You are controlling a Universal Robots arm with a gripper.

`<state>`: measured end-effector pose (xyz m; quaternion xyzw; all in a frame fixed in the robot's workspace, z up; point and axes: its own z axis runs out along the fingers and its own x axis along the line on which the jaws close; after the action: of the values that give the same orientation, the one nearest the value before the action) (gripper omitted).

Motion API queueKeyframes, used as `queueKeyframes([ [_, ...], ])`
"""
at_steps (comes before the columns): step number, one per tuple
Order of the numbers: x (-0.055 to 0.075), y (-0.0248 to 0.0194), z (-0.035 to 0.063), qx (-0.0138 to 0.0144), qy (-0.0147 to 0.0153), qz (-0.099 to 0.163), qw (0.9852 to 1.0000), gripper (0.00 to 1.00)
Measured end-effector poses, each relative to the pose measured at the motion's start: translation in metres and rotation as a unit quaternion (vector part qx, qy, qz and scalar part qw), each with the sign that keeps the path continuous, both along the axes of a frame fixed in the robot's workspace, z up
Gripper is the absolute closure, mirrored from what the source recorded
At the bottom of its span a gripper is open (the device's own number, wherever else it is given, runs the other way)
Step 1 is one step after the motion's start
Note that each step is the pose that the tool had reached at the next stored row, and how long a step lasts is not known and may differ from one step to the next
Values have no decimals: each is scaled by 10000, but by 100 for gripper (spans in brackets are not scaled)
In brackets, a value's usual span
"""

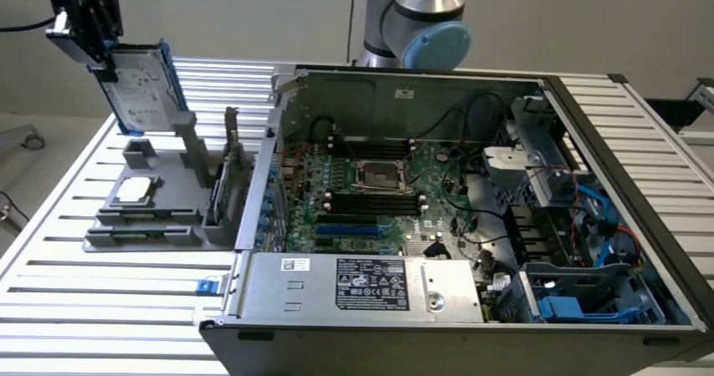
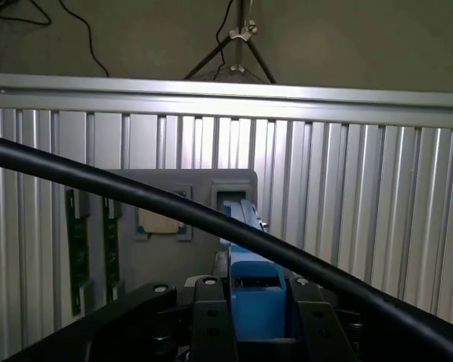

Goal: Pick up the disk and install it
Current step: 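Pick up the disk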

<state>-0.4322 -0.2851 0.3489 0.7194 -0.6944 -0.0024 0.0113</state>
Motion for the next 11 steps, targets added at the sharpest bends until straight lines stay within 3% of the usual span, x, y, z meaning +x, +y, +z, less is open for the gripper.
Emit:
queueKeyframes([
  [11,451,7,500,0,-1,0,10000,67],
])
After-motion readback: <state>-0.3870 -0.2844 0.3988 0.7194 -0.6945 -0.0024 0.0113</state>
